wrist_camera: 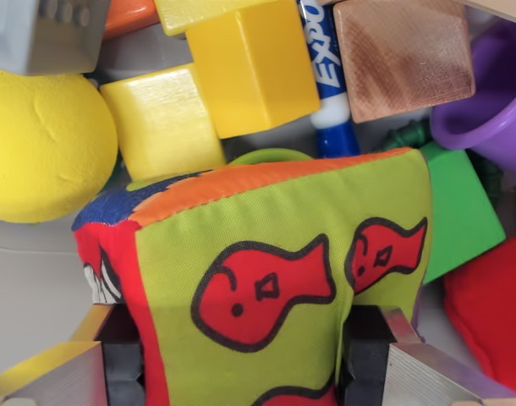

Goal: Pick an object from the bin

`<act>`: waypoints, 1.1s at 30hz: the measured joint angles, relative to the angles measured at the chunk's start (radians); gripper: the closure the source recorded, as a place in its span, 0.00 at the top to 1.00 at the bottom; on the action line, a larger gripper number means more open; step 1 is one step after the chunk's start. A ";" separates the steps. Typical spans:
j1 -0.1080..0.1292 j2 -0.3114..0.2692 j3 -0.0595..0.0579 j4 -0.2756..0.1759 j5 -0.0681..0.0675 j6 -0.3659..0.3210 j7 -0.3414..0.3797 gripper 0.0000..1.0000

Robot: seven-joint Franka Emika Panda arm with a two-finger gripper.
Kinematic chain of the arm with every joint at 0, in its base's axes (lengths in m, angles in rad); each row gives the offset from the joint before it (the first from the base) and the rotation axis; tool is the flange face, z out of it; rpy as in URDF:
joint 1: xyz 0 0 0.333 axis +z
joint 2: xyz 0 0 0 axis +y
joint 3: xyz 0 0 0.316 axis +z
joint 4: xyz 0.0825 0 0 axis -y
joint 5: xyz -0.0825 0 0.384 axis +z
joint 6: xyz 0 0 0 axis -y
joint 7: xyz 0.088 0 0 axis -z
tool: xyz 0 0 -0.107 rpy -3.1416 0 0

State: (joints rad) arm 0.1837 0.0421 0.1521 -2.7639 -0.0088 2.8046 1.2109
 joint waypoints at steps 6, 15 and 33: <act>0.000 -0.001 0.000 0.001 0.000 0.000 0.000 0.00; 0.000 -0.020 0.000 0.000 0.007 -0.018 -0.005 0.00; 0.010 -0.171 0.000 -0.001 0.050 -0.164 -0.035 0.00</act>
State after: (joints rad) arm 0.1932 -0.1288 0.1524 -2.7645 0.0413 2.6406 1.1762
